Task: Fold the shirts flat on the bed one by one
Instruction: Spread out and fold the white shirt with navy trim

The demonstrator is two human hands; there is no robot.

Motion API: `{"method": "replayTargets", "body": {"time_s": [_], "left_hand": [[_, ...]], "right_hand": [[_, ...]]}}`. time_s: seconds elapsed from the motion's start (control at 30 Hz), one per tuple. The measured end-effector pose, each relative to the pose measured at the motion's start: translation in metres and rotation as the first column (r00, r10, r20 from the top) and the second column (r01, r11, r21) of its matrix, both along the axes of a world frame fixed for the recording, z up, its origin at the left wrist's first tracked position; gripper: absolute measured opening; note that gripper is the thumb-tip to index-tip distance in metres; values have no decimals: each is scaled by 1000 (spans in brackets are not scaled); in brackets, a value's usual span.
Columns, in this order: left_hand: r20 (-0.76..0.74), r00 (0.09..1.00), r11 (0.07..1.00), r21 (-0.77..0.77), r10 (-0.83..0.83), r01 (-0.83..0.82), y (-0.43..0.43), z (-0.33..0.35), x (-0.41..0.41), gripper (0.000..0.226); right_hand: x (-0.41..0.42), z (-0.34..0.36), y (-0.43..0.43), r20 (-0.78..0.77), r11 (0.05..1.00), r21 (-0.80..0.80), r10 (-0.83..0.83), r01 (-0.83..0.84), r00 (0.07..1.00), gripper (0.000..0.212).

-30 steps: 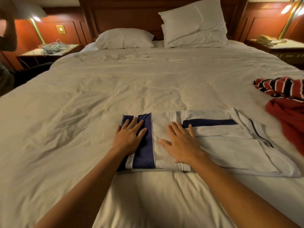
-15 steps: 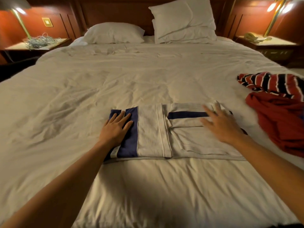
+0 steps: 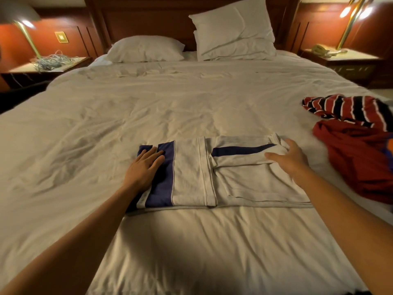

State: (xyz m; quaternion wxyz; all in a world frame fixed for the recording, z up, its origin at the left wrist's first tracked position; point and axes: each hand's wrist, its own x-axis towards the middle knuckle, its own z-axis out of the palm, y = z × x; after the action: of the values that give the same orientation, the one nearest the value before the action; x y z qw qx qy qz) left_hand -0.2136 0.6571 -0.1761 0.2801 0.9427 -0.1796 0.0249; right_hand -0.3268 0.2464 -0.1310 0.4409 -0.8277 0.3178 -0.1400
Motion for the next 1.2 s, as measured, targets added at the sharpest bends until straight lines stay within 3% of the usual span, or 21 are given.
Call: {"method": "replayTargets", "body": {"time_s": [0.1,0.23,0.3,0.4,0.5,0.57,0.63,0.7,0.77,0.83,0.93,1.0,1.07,1.13,1.2], "left_hand": [[-132,989,915,-387,63,-110,4,14,-4,45],[-390,919,650,-683,61,-333,13,38,-10,61],[-499,866,546,-727,-4,-416,20,47,-10,70],[-578,812,498,-731,-86,-467,34,57,-10,79],[-631,750,397,-751,-197,-527,52,65,-7,83],[-638,737,371,-755,-225,-541,63,67,-6,86],[-666,718,438,-716,-199,-543,72,67,-10,86],[-692,709,613,-621,-136,-488,75,63,-14,85],[-654,753,712,-560,-65,-425,74,59,-15,73],[-600,799,771,-521,-26,-366,73,58,-13,80],[-587,809,874,-403,-20,-271,70,63,-10,112],[-602,798,935,-270,23,-231,67,66,-7,130],[-627,778,957,-210,26,-201,66,68,-4,145],[-631,775,966,-186,21,-178,67,67,-3,155],[-627,779,974,-167,13,-151,68,64,-4,160]], "right_hand": [[4,32,10,133,998,62,6,-14,991,89],[23,103,55,172,983,-65,183,-174,968,95],[37,134,96,145,945,-130,317,-299,937,102],[57,160,178,58,829,-141,553,-542,831,111],[72,150,247,45,639,174,755,-749,654,99],[76,124,273,-11,616,218,777,-757,629,80],[77,88,276,-197,648,-11,746,-762,637,67],[68,48,270,-416,550,-206,699,-809,581,61],[54,17,262,-513,419,-355,660,-836,549,59],[49,7,257,-454,440,-429,650,-789,609,56],[72,17,254,-293,550,-514,609,-659,737,43],[97,26,249,-242,501,-655,569,-565,786,34],[124,32,244,-329,414,-673,574,-613,750,45],[144,32,240,-510,343,-568,567,-748,647,66],[157,28,236,-644,350,-430,526,-832,555,84]]}}
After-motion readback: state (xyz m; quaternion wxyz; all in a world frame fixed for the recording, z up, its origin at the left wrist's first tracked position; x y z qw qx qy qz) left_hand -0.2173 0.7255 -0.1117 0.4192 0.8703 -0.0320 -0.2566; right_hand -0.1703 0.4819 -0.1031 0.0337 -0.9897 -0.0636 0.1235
